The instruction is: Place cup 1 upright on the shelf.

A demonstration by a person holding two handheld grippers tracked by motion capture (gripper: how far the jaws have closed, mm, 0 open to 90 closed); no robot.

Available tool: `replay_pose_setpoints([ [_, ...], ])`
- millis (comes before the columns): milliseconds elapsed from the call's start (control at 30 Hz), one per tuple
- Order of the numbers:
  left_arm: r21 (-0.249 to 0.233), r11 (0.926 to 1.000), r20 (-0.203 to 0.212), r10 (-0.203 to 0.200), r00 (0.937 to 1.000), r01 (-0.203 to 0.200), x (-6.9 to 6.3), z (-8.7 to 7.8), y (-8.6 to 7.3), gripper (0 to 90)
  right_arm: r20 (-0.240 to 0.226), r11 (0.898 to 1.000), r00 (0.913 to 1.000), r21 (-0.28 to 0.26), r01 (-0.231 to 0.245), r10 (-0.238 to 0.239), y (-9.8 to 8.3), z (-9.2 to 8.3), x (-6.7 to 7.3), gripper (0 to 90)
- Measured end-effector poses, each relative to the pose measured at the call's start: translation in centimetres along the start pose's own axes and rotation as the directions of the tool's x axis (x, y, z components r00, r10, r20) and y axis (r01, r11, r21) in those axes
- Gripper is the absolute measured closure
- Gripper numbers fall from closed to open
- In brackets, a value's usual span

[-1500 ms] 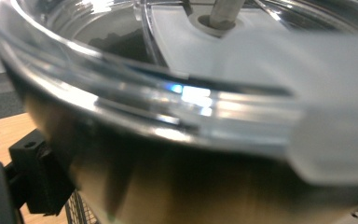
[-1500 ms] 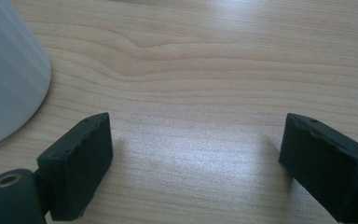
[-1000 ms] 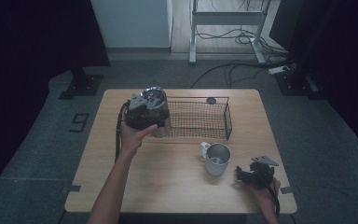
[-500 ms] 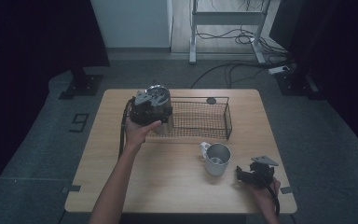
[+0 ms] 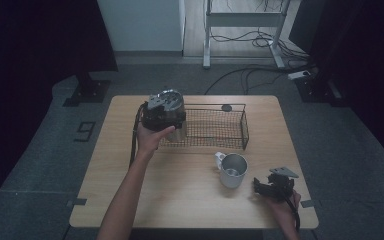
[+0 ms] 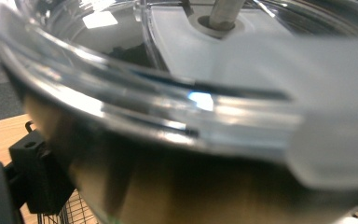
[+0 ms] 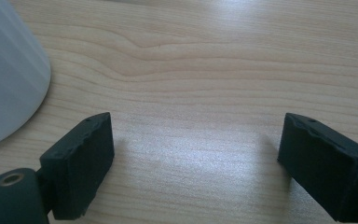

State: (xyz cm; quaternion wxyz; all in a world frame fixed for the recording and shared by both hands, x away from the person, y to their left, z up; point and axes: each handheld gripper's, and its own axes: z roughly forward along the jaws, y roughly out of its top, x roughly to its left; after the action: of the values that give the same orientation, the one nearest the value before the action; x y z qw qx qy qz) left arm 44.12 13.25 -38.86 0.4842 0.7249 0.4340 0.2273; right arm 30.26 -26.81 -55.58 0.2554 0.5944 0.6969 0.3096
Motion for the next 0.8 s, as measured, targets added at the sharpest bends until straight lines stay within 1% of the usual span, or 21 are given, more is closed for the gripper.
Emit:
replay_pose_setpoints([
  [100, -0.004, 0.9999, 0.000, -0.011, 0.9999, 0.011, 0.2, 0.2, 0.1, 3.7, 0.000, 1.000, 1.0000, 0.000, 0.000, 0.000, 0.0, 0.0, 0.0, 10.0],
  [233, 0.002, 1.0000, -0.008, 0.001, 1.0000, -0.001, 0.3, 0.5, 0.4, 3.7, 0.000, 1.000, 1.0000, 0.000, 0.000, 0.000, 0.0, 0.0, 0.0, 10.1],
  [433, -0.008, 1.0000, -0.011, -0.004, 0.9999, 0.004, 0.2, 0.9, 0.9, 3.7, 0.000, 1.000, 1.0000, 0.000, 0.000, 0.000, 0.0, 0.0, 0.0, 10.1],
  [500, -0.005, 1.0000, -0.015, 0.002, 0.9999, -0.002, 0.3, 1.1, 1.1, 3.7, -0.001, 1.000, 1.0000, 0.000, 0.000, 0.000, 0.0, 0.0, 0.0, 10.2],
  [800, 0.009, 1.0000, -0.025, -0.001, 0.9997, 0.001, 0.4, 2.2, 1.5, 3.7, -0.001, 1.000, 1.0000, -0.001, 0.000, 0.000, 0.0, 0.0, 0.0, 10.3],
])
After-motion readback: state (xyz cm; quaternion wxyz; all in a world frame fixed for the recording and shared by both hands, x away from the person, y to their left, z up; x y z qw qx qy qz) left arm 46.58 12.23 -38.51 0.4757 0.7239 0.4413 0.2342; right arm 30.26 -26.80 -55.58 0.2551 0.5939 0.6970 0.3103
